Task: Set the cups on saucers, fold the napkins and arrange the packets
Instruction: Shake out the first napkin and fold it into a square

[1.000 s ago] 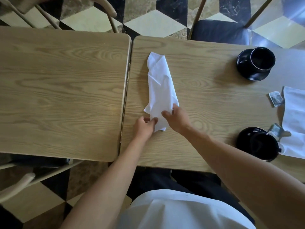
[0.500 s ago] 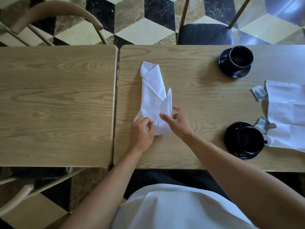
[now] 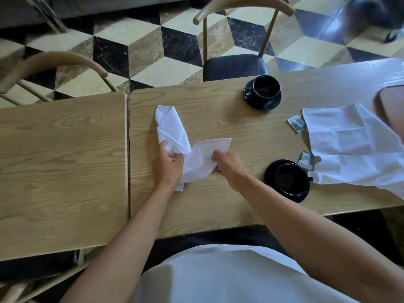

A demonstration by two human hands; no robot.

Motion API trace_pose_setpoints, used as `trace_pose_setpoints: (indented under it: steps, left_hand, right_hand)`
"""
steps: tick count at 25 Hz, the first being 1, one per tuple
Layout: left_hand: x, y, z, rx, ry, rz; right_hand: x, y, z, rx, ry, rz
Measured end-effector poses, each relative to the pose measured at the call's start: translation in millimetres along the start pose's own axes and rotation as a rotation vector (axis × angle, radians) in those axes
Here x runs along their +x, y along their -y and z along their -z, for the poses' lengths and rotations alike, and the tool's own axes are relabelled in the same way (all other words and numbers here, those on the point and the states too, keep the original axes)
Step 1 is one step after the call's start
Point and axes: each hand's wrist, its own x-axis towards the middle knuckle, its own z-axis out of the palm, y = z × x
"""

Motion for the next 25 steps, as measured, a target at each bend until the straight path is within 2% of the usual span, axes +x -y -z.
trace_pose_setpoints:
  steps: [2, 3, 6, 10, 13, 17, 22, 25]
  left_hand:
    - [-14.6, -10.4, -15.5, -0.16, 0.186, 0.0]
    - [-24.0, -13.0, -22.6, -0.216, 0.235, -0.016]
    - [-43.3, -10.3, -29.8, -0.27, 0.207, -0.056]
    - [-48.8, 4.8, -14.1, -0.015, 0.244, -0.195]
    - [-45.2, 13.2, 2.7, 0.134, 0.175, -0.263]
    - [-32.5, 20.8, 19.9, 0.429, 0.028, -0.249]
    - [-12.0, 32.7, 54.4, 0.312, -0.113, -0.267]
    - [-2.3, 26.9, 78.0, 0.254, -0.198, -0.178]
  right_hand:
    - [-8.1, 7.9, -3.7, 0.108, 0.202, -0.026]
    - [-10.0, 12.3, -6.1, 0.128, 0.223, -0.027]
    - [-11.7, 22.1, -8.8, 0.162, 0.165, -0.01]
    - [-10.9, 35.3, 0.7, -0.013, 0.086, 0.245]
    - [-8.5, 57.3, 10.5, -0.049, 0.054, 0.386]
    - [-7.9, 85.9, 19.0, 0.122, 0.118, 0.41]
    - [-6.1, 113.6, 35.6, 0.285, 0.142, 0.407]
    - [-5.8, 128.9, 47.0, 0.263, 0.126, 0.452]
